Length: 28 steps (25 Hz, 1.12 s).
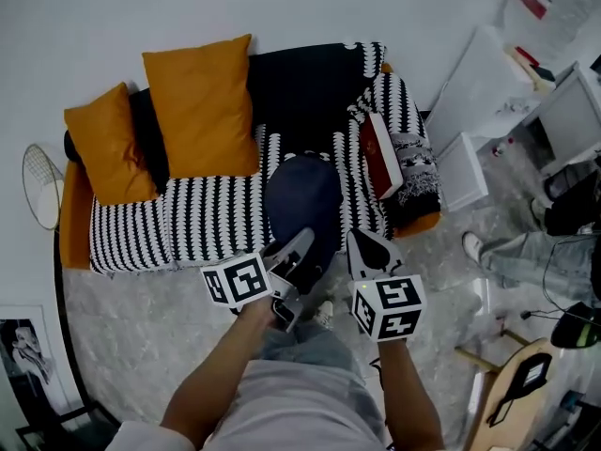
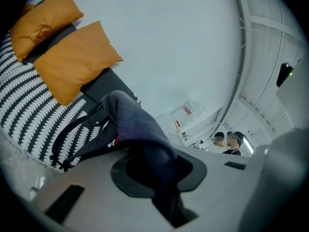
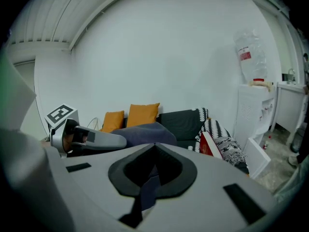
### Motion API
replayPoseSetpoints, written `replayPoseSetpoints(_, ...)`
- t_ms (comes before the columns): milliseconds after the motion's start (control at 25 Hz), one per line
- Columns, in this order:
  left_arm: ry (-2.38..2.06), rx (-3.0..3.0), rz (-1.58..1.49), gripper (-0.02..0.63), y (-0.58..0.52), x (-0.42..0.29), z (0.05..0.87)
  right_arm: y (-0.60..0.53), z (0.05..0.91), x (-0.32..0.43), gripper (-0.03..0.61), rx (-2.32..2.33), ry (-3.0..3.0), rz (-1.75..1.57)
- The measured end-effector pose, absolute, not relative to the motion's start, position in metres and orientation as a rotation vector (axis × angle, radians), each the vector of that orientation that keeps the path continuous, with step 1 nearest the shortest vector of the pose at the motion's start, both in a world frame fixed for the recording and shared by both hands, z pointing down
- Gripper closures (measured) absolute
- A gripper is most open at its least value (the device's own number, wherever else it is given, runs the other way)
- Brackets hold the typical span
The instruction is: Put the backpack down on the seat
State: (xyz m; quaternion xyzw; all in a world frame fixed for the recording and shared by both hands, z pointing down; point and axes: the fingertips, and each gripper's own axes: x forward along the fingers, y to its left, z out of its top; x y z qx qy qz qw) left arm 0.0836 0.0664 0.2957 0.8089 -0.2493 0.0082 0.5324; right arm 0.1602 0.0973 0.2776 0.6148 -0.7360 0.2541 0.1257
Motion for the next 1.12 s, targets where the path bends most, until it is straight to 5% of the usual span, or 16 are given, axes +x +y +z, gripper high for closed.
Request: replayPoseSetpoints(1120,-0.373,1.881,-0.002,0.554,-0.05,0.192,0.453,-0.029,0.427,0.217,0.577,1.766,-2.01,0.837)
